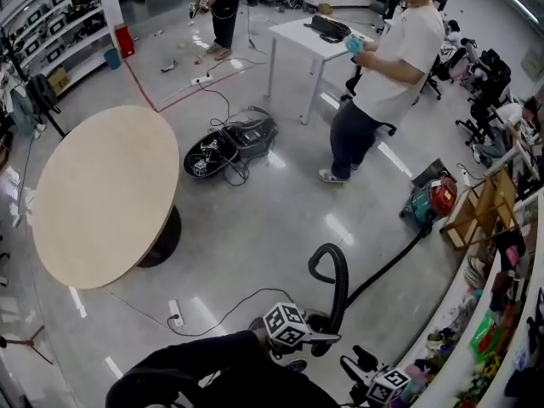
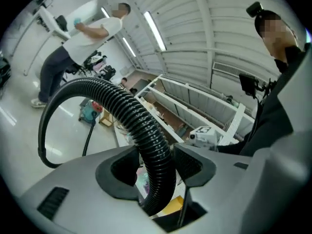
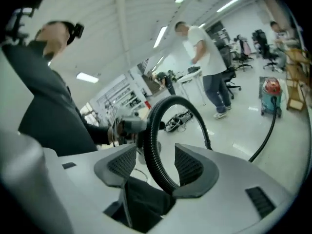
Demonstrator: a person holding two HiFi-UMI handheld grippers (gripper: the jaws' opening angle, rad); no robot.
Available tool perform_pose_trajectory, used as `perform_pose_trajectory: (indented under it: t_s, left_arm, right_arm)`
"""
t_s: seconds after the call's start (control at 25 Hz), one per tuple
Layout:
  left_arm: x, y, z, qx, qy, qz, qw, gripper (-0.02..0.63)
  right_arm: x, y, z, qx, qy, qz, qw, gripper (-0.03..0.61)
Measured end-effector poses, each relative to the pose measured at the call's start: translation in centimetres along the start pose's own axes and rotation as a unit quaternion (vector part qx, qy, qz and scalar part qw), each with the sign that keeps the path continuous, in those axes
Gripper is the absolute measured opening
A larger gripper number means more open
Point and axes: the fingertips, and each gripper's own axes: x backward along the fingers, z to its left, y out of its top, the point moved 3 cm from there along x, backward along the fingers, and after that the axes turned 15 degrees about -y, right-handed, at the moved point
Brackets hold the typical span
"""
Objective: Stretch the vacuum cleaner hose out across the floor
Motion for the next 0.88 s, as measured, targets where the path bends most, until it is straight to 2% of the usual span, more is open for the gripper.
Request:
perform_pose_trajectory:
  t_s: [0.08, 0.16, 0.28, 0.4, 0.56, 0.6, 0.68, 0.8, 0.88]
  left_arm:
    - [-1.4, -0.6, -1.3, -0.023, -0.005, 0.037, 0.9991, 0.229]
    - [-3.2, -1.8, -2.9, -0.044, -0.005, 0.069, 0.9966, 0.229]
    - [-6.3, -4.4, -5.3, -0.074, 0.008, 0.108, 0.9914, 0.229]
    - [-9.5, -7.5, -7.2, -0.089, 0.033, 0.134, 0.9864, 0.229]
    - [-13.0, -12.9, -10.4, -0.091, 0.058, 0.162, 0.9809, 0.23]
    - [-13.5, -14.1, -10.8, -0.088, 0.067, 0.164, 0.9802, 0.232]
    - [-14.9, -15.7, -11.2, -0.086, 0.081, 0.169, 0.9784, 0.232]
    - [-15.6, -18.3, -12.7, -0.087, 0.089, 0.217, 0.9681, 0.232]
    - [-14.1, -20.1, -13.5, -0.071, 0.085, 0.244, 0.9634, 0.232]
  right_arm:
    - [1.6, 2.3, -1.3, -0.076, 0.008, -0.032, 0.997, 0.241]
    - [2.1, 3.9, -1.9, -0.13, 0.04, -0.04, 0.99, 0.241]
    - [1.8, 5.2, -1.6, -0.201, 0.109, -0.026, 0.973, 0.266]
    - [1.8, 3.7, -0.6, -0.244, 0.163, 0.002, 0.956, 0.313]
    - [2.8, -1.4, 1.7, -0.227, 0.22, 0.034, 0.948, 0.318]
    - [3.1, -2.6, 1.6, -0.217, 0.222, 0.034, 0.95, 0.317]
    - [4.1, -4.6, 0.4, -0.202, 0.209, 0.026, 0.957, 0.229]
    - [6.2, -7.0, 1.3, -0.155, 0.186, 0.028, 0.97, 0.224]
    - [7.4, -8.0, 2.3, -0.121, 0.181, 0.021, 0.976, 0.22]
